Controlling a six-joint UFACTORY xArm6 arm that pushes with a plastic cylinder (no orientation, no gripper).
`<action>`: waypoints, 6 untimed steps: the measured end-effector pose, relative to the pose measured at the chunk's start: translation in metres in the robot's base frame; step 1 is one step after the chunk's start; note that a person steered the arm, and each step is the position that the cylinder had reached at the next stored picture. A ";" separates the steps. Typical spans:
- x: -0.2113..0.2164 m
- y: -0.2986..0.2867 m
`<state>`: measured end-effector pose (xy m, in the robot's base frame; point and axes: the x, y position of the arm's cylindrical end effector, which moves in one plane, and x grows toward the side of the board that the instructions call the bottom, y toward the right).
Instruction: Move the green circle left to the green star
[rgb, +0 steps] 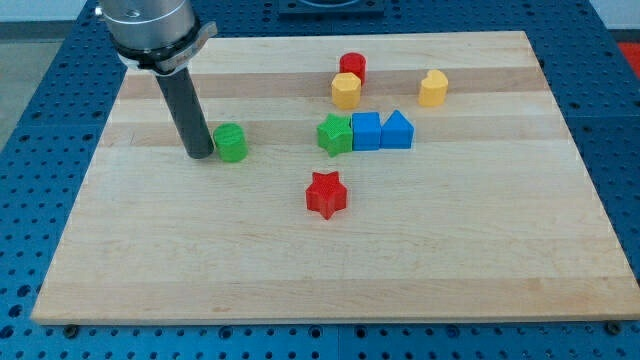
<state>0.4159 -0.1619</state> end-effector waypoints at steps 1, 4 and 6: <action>-0.001 0.015; -0.009 0.058; -0.010 0.058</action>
<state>0.4063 -0.1036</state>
